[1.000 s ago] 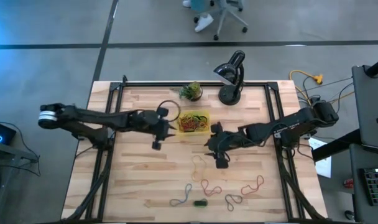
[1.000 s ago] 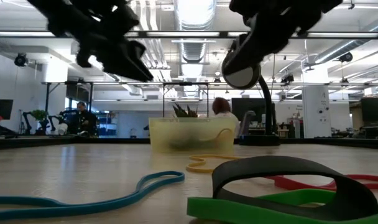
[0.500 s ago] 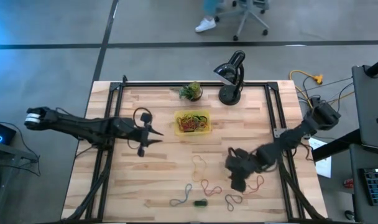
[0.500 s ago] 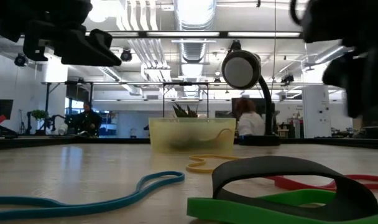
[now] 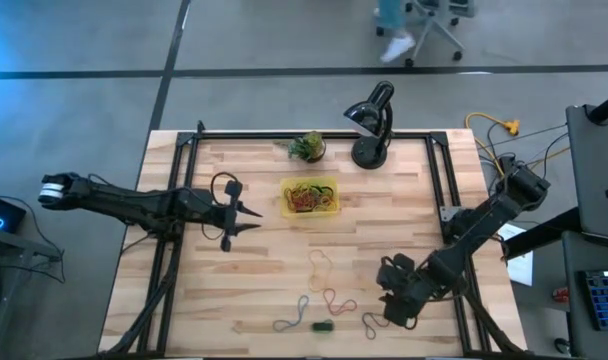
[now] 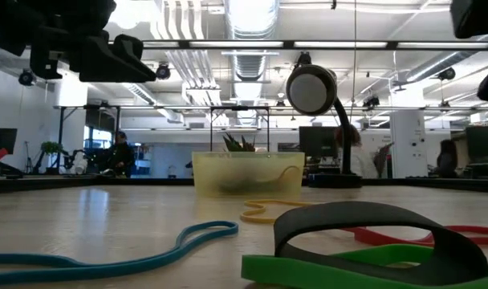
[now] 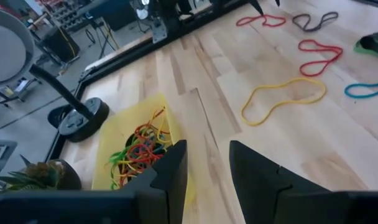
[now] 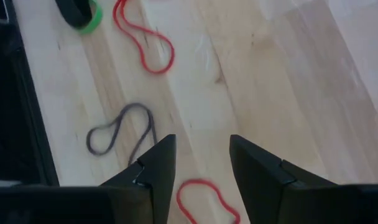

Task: Pick and place rubber bands into bin
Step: Put the red rubber band in the yellow bin

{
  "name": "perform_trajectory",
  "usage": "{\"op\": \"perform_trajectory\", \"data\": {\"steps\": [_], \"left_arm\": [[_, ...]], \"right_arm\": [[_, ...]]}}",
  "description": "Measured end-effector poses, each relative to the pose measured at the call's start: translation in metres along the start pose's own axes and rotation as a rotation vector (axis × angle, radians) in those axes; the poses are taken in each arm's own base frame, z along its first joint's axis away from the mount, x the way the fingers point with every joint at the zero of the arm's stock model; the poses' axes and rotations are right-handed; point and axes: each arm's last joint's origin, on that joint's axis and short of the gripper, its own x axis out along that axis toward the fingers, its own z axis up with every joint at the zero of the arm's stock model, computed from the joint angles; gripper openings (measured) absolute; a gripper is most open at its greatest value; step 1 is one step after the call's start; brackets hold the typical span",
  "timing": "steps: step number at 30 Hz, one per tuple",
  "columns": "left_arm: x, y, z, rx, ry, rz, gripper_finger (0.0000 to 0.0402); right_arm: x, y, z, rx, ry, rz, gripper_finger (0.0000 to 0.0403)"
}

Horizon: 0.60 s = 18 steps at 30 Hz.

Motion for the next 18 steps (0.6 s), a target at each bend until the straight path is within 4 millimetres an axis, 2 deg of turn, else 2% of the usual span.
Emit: {"op": "perform_trajectory", "data": {"steps": [7,12,18], "left_arm": [[0.005,-0.002,-0.003,0.042,0.030,-0.014,0.0105],[0.006,-0.002,-0.004,0.055,0.038,-0.018,0.0105],[0.006,-0.002,-0.004,0.056,0.039,-0.020,0.0105]], "right_arm": [[-0.001,0.001,-0.016,-0.046,0.033,-0.010,0.0122],[0.006,-0.006,-0.022,-0.004,0.036,-0.012,0.0108],[0.012,-0.013,-0.033,-0.050,0.057,-0.019,0.0090]]}}
